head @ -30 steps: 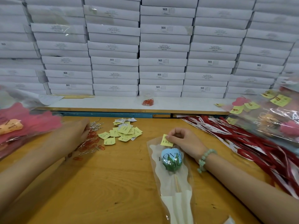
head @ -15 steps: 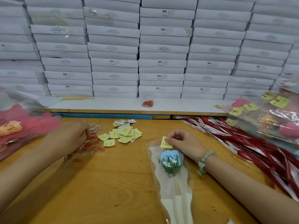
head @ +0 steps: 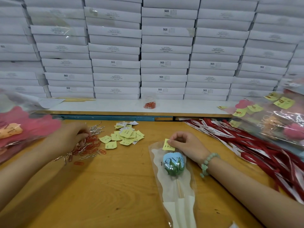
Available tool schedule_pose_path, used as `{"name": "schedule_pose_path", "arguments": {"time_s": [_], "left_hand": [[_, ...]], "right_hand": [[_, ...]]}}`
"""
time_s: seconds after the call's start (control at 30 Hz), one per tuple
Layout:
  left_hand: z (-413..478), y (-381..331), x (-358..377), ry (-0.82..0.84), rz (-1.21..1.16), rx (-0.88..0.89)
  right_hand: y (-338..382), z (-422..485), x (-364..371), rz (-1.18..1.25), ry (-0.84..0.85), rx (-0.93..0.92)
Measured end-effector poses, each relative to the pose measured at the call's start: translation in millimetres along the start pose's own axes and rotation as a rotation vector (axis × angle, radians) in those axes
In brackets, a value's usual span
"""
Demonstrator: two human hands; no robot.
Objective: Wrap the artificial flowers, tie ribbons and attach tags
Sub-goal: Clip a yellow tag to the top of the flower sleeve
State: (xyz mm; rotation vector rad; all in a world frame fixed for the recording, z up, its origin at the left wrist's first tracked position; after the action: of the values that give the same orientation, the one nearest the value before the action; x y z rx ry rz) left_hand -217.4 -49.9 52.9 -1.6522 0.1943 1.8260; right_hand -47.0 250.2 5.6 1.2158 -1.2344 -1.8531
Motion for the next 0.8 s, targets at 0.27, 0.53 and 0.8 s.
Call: {"name": "schedule_pose_path", "arguments": {"time_s": [0.27, 0.53, 0.8], "left_hand": [[-0.8, -1.3, -6.4, -0.024, -0.177, -0.036], [2.6, 1.8, -2.1, -0.004, -0.141, -0.032], [0.1, -3.0, -10.3, -0.075, -0.023, 0.074]], "right_hand": [[0.0, 0.4, -0.2, -0.020, -0.001, -0.004], [1.7, -0.1, 0.4, -0.021, 0.008, -0.022], [2.4, -1.1, 0.4, -0.031, 0.009, -0.019]]}}
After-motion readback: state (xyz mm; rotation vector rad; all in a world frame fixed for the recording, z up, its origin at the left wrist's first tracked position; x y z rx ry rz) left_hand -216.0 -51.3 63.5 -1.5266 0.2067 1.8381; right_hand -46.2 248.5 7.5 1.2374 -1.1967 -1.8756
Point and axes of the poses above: each hand's wrist, its own z-axis towards the middle knuckle, its own x-axis out of the palm, y = z × x, the point moved 7 cm from there along z, towards the middle knuckle, and after that the axes turned 4 degrees about z, right-handed, at the moved point
